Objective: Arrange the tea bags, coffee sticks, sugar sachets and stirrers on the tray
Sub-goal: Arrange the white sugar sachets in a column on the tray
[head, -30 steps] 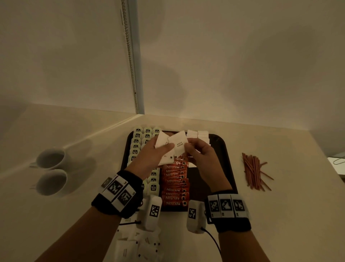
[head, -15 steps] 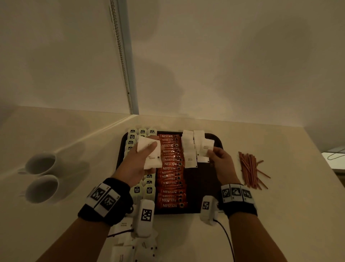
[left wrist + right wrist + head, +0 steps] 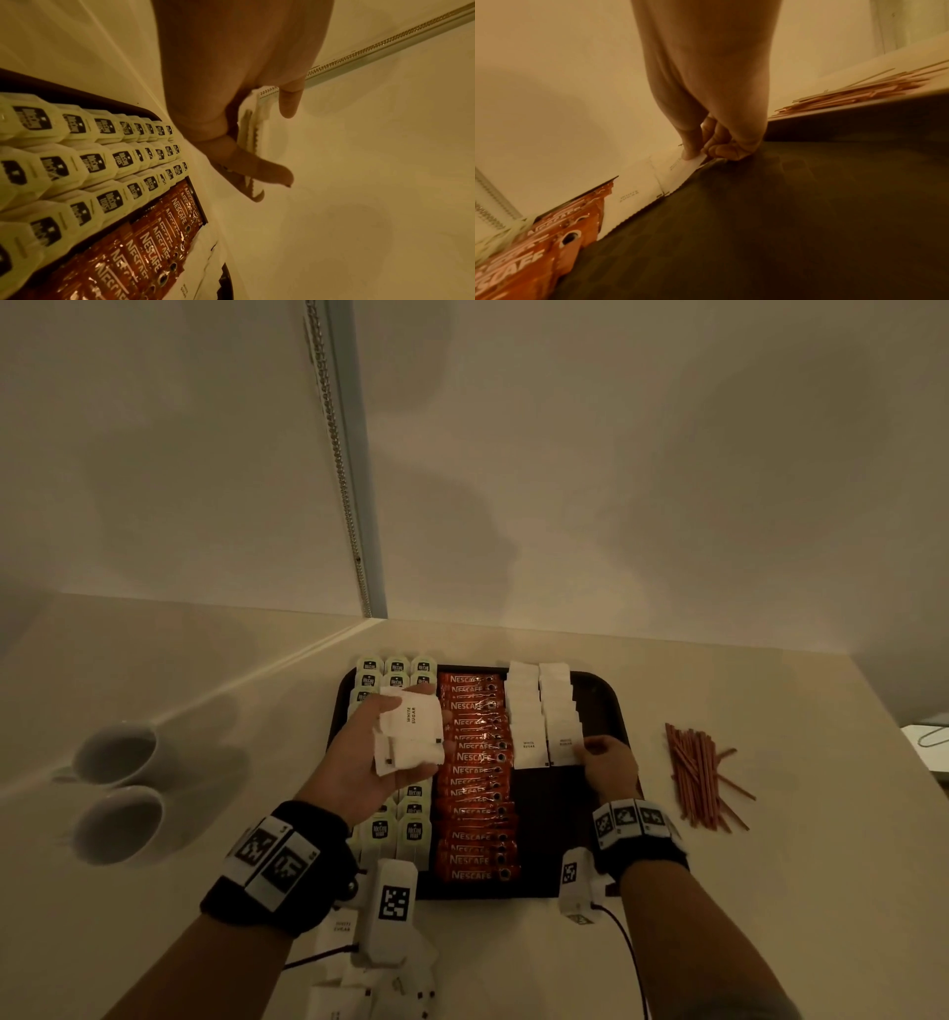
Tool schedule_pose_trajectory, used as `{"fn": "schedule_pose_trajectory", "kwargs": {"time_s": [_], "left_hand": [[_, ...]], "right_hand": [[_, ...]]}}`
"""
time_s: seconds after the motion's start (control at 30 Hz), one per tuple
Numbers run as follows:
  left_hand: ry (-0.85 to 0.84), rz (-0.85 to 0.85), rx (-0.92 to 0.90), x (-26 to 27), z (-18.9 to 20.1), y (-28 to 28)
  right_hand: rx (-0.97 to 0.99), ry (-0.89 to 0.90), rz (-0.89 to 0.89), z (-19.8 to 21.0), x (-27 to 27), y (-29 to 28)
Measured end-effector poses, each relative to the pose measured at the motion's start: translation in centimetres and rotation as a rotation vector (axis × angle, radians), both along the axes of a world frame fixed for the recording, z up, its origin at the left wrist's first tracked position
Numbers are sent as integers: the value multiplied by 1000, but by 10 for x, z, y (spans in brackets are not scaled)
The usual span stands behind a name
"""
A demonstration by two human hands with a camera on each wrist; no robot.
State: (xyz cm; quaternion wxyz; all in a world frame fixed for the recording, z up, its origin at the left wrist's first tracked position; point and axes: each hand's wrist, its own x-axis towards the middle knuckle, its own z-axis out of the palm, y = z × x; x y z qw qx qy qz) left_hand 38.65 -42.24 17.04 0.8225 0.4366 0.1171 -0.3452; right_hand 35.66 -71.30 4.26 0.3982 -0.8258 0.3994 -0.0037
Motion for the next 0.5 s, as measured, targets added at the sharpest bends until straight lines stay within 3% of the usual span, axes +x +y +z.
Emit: {"fn": "schedule_pose_trajectory", "kwargs": {"time_s": [0.2, 0.3, 0.4, 0.5], "left_hand": [[60, 80, 35, 0, 1, -3], [5, 105, 126, 1, 3, -6], [-66, 51, 233, 3, 6, -9], [-168, -26, 377, 4, 7, -13]], "right_hand": [[-97, -15, -21, 4, 2, 6], [-91, -221, 39, 28, 7, 23], [173, -417, 362, 81, 14, 61], [337, -394, 663, 121, 21, 92]]}}
